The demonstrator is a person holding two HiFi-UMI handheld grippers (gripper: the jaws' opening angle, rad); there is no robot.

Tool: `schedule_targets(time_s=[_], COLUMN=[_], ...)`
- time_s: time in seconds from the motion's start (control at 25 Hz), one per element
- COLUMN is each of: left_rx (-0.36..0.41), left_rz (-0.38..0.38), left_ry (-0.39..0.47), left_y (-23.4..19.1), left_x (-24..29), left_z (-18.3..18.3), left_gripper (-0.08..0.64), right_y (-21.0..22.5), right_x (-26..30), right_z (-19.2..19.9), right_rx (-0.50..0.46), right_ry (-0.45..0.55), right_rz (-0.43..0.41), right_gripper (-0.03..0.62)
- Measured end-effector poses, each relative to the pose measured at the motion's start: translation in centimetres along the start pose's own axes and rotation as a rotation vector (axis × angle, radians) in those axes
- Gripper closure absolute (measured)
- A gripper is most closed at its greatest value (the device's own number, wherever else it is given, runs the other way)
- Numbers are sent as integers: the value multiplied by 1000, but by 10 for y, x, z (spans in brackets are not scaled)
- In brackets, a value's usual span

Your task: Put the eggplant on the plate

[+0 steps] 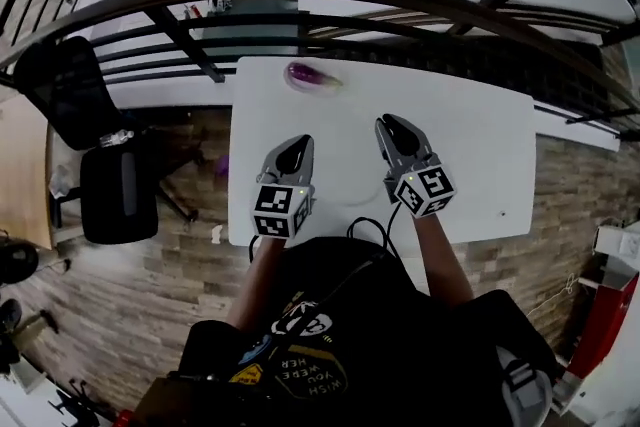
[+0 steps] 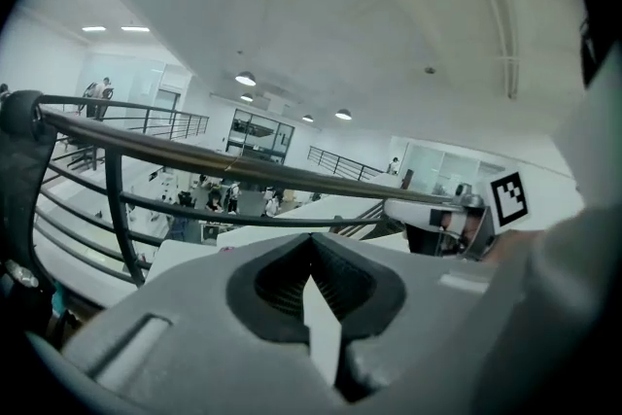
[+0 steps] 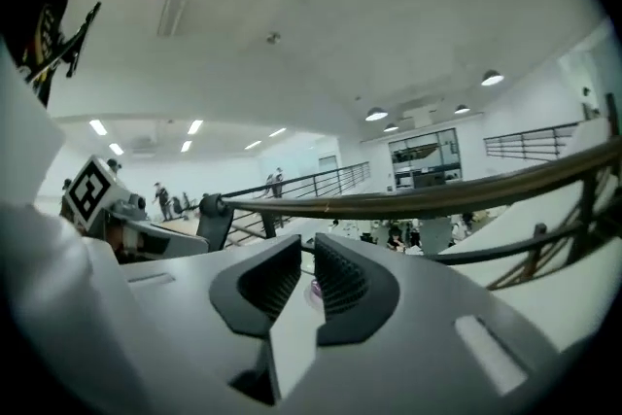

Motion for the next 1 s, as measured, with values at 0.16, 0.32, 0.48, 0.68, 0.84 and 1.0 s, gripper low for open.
schedule_targets(time_s=[0.16,0.32,0.48,0.68,0.84,1.0], left_rx=[43,75,115,115,100,82], left_rz=[32,68,56,43,10,2], left_ry=[43,15,2,20,45,45], left_y=[40,63,76,79,82,79], left_x=[-4,-5,-11,-22,-30,-37], left_z=[-11,-7,-1,3,1,3], left_gripper=[555,555,555,555,555,555], right_y=[-2,-11,-17,-28,-34,-42], right_x=[-66,-91,-98,-98,-97,-95], right_z=[-6,3,2,3,7,13], right_rx=[60,64,46,32,31,37], right_ry=[34,29,26,21,3,-27], right_rz=[123,143,125,85,52,41], right_gripper=[595,595,594,594,594,594])
Point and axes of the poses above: the fingertips, and each gripper's own axes: x forward along the fingers, y to its right, z out of its underside, the point moved 5 cm from there along -x, backward along the fingers, and after that the axes turned 6 degrees about z, right-handed, at the moved point
